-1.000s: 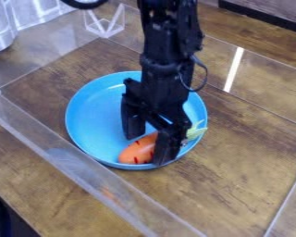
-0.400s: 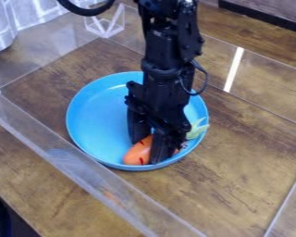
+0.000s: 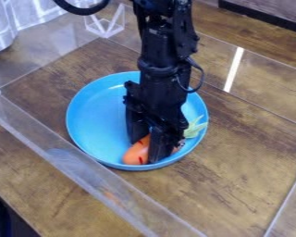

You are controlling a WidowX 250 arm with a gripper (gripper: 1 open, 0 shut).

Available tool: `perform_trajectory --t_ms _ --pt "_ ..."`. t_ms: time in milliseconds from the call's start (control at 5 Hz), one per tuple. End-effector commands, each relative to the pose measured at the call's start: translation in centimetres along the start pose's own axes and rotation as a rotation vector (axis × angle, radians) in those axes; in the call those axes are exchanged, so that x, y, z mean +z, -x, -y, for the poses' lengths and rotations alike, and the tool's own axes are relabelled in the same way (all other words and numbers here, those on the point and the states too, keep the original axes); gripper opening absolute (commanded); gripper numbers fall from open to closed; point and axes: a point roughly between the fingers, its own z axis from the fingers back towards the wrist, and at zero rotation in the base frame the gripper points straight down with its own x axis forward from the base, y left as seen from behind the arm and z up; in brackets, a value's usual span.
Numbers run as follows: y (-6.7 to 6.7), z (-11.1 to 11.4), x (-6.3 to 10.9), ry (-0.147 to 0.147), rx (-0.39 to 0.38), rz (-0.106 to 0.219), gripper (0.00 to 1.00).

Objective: Remove the carrot from inside the blue tray and put it on the table

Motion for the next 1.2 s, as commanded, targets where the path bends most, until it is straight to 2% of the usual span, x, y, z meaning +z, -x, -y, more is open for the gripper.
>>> perform_trajectory --t_ms 0,800,1000 --pt "-0.9 -1.0 1.5 -0.007 0.017 0.061 0.0" --pt "-1.6 -1.9 1.8 0.014 0.018 0.083 0.0" --pt "-2.1 -2.4 1.5 0.032 0.025 0.084 1.0"
